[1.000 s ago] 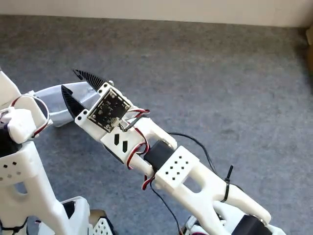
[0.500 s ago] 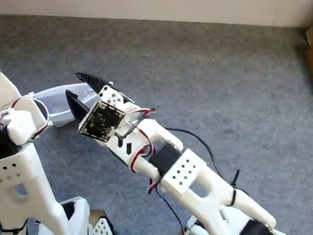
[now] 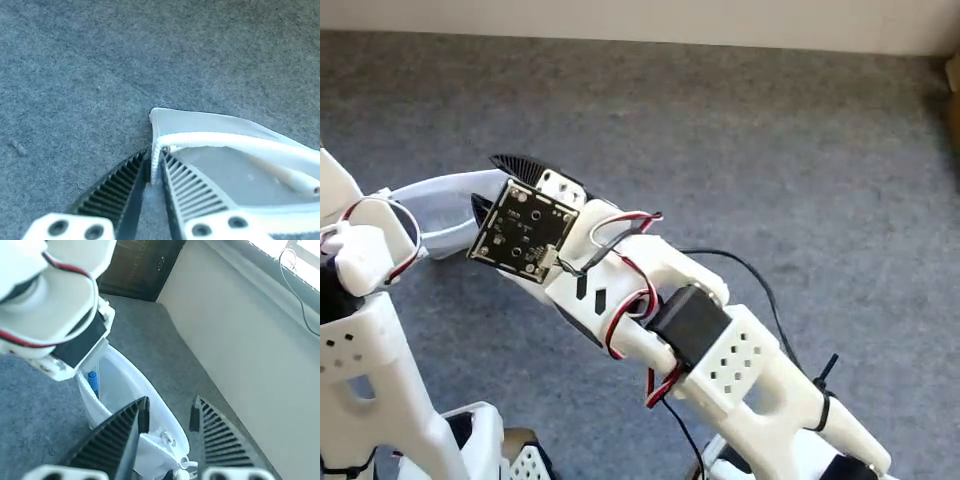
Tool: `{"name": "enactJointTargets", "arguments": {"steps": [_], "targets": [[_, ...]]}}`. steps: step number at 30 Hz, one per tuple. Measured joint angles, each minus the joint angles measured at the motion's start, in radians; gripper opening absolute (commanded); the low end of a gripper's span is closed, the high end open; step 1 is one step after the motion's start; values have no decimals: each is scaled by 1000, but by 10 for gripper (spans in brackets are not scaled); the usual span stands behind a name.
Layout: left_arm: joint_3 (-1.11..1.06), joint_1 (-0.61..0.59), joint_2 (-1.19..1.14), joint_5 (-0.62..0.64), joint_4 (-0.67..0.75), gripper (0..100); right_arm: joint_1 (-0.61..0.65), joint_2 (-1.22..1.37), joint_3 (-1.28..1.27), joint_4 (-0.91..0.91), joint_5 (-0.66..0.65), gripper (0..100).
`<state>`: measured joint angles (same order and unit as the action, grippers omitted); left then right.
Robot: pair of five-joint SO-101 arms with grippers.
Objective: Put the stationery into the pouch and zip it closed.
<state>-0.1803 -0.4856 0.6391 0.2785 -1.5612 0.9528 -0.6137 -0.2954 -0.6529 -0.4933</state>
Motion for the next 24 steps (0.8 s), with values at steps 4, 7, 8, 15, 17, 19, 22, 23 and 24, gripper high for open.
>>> {"name": "enactJointTargets", "arguments": {"steps": [4, 7, 8, 15, 17, 19, 22, 23, 24], "targets": [[0, 0, 0, 0, 2, 7, -11, 0, 0, -44, 0, 131], [-3, 0, 0, 0, 17, 7, -44, -40, -3, -81, 0, 131], [-3, 0, 0, 0, 18, 7, -55, -66, -17, -98, 0, 131], [-3, 0, 0, 0, 21, 7, -86, -348, -296, -118, 38, 132], [-3, 0, 0, 0, 21, 7, -86, -422, -413, -55, 80, 132], [-3, 0, 0, 0, 23, 7, -86, -471, -539, 41, 107, 133], [-3, 0, 0, 0, 26, 7, -86, -497, -703, 193, 121, 134], [-5, 0, 0, 0, 26, 7, -86, -497, -750, 239, 121, 135], [-5, 0, 0, 0, 26, 7, -86, -497, -789, 276, 121, 135]]}}
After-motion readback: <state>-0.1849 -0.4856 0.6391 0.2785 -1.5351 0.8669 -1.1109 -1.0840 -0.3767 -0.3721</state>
